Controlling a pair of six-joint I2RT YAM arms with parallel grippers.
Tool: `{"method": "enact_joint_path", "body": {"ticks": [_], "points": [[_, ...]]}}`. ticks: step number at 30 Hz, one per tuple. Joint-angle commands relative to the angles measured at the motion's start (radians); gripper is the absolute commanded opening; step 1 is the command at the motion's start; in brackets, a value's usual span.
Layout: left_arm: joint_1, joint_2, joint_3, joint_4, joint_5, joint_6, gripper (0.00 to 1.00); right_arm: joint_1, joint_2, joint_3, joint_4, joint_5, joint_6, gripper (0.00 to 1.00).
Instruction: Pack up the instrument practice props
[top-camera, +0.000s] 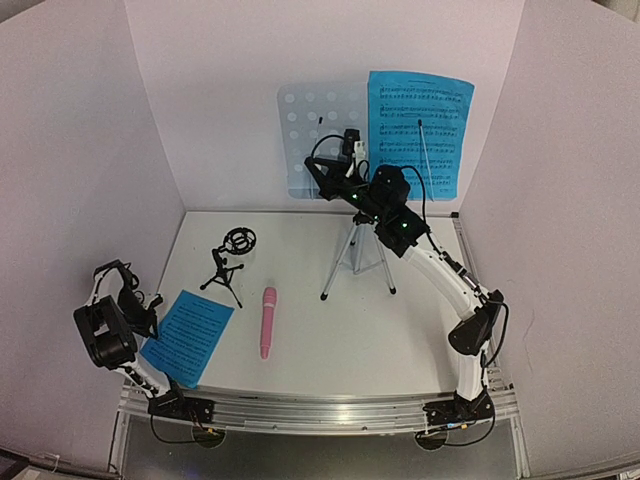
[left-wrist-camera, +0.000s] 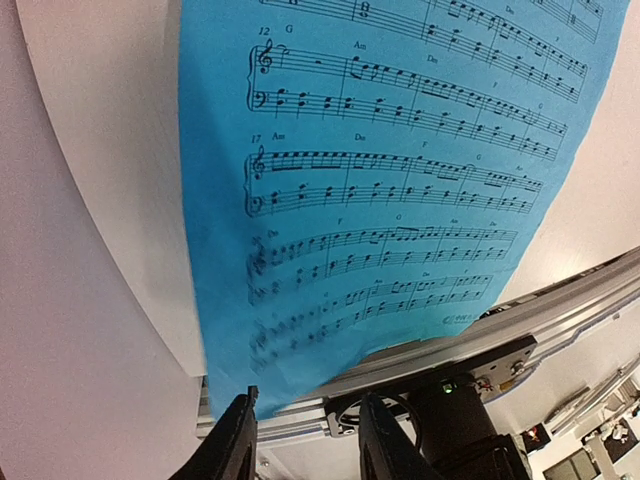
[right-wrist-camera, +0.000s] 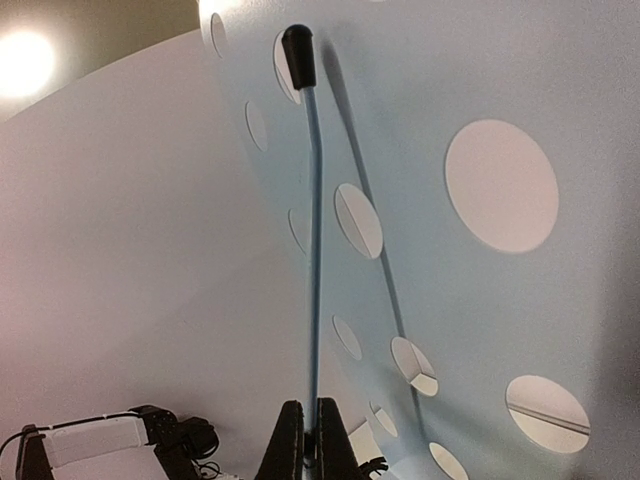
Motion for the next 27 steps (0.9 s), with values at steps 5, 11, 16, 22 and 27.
{"method": "enact_joint_path", "body": {"ticks": [5,11,16,22,27], "points": [[0.013,-0.028,-0.097,-0.107,0.040,-0.013,0.31,-0.005,0.002,-0.006,-0.064,-0.005,-0.003,0.00],[-0.222,-0.110,-0.081,-0.073,0.189,0.104,0.49,-0.005,0.006,-0.006,-0.064,-0.002,0.002,0.00],[-0.407,-0.241,-0.173,0.062,0.271,0.285,0.76,-0.005,0.005,-0.008,-0.065,-0.006,0.008,0.00],[-0.550,-0.450,-0.391,0.318,0.227,0.563,0.79,-0.005,0.004,-0.010,-0.065,-0.003,0.012,0.00],[-0.555,-0.389,-0.447,0.410,0.095,0.714,0.79,-0.005,0.008,-0.004,-0.066,-0.004,0.014,0.00]]}}
